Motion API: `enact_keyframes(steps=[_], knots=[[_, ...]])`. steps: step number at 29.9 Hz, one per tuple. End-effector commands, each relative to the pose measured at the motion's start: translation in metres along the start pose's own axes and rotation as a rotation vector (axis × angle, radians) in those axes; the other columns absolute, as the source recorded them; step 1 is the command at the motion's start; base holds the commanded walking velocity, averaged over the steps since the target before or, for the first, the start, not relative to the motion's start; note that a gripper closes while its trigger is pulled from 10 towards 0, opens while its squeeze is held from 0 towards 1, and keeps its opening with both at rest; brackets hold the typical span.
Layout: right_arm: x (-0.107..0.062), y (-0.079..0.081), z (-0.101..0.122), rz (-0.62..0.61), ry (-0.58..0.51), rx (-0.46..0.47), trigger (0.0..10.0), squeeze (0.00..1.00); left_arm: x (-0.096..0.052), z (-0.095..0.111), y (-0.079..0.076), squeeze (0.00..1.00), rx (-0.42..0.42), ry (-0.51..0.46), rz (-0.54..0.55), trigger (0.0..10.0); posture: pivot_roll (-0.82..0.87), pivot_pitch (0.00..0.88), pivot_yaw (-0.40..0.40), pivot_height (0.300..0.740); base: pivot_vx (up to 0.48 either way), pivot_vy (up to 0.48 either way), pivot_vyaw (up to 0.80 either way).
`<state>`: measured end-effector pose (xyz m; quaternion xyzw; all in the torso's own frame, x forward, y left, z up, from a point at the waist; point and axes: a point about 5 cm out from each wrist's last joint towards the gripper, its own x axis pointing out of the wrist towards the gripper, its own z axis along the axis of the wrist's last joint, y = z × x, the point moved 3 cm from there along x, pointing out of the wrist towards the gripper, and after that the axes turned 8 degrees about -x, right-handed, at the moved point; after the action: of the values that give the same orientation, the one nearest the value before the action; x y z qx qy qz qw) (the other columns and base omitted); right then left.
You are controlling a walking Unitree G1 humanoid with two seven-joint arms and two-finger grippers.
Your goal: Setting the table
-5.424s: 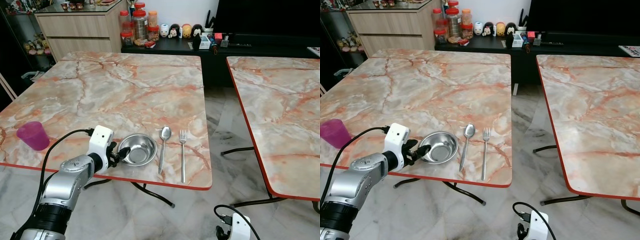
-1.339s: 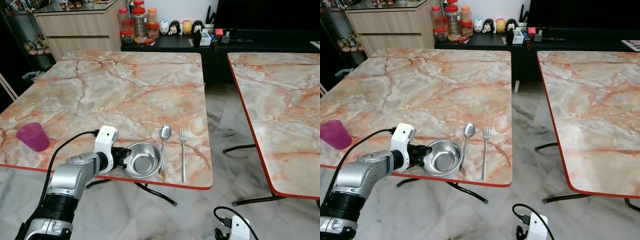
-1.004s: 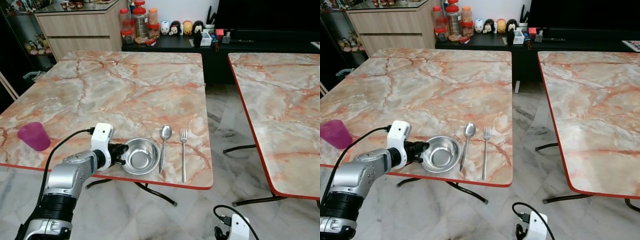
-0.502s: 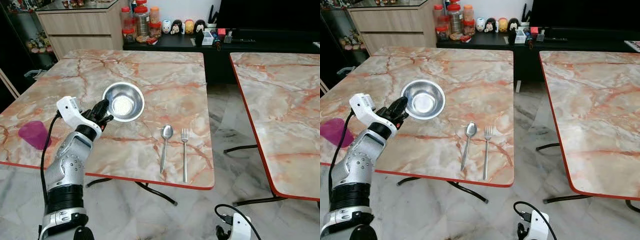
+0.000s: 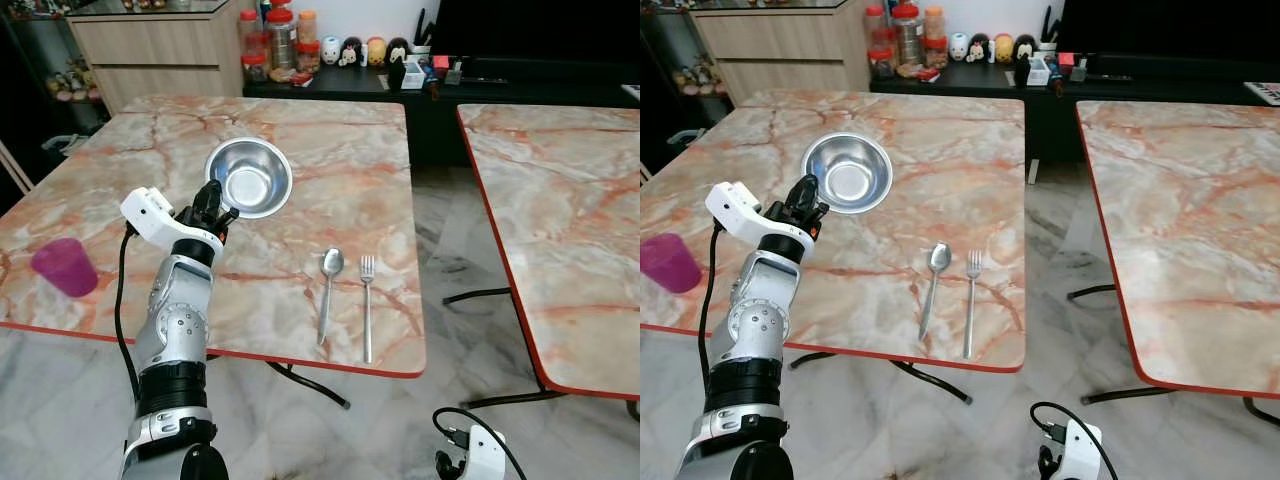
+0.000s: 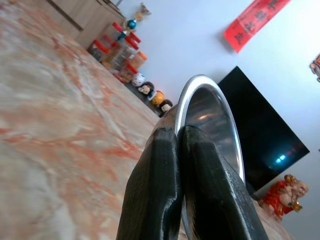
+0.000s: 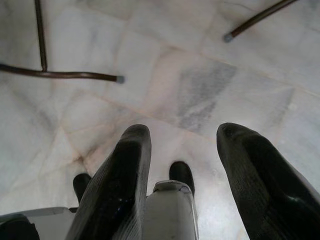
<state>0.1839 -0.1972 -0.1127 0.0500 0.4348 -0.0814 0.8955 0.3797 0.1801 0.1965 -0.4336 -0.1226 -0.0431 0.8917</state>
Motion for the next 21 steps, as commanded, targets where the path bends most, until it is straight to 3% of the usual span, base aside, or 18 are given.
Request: enact_keyframes(steps=[1, 8, 21], knots=[[-0.001, -0.007, -0.003, -0.022, 0.015, 0.012, 10.0, 0.00, 0.005, -0.002, -0.007, 0.00, -0.001, 0.001, -0.011, 10.0, -0.02, 0.000, 0.007, 0.728, 0.000, -0.480, -0.54], [-0.002, -0.010, -0.004, -0.028, 0.008, -0.005, 10.0, 0.00, 0.008, 0.008, -0.005, 0.00, 0.033, -0.031, -0.003, 10.0, -0.02, 0.000, 0.009, 0.728, 0.000, -0.480, 0.00], [-0.002, -0.009, -0.005, -0.023, 0.010, -0.015, 10.0, 0.00, 0.006, 0.007, -0.005, 0.00, 0.045, -0.029, 0.002, 10.0, -0.02, 0.000, 0.010, 0.728, 0.000, -0.480, 0.00]])
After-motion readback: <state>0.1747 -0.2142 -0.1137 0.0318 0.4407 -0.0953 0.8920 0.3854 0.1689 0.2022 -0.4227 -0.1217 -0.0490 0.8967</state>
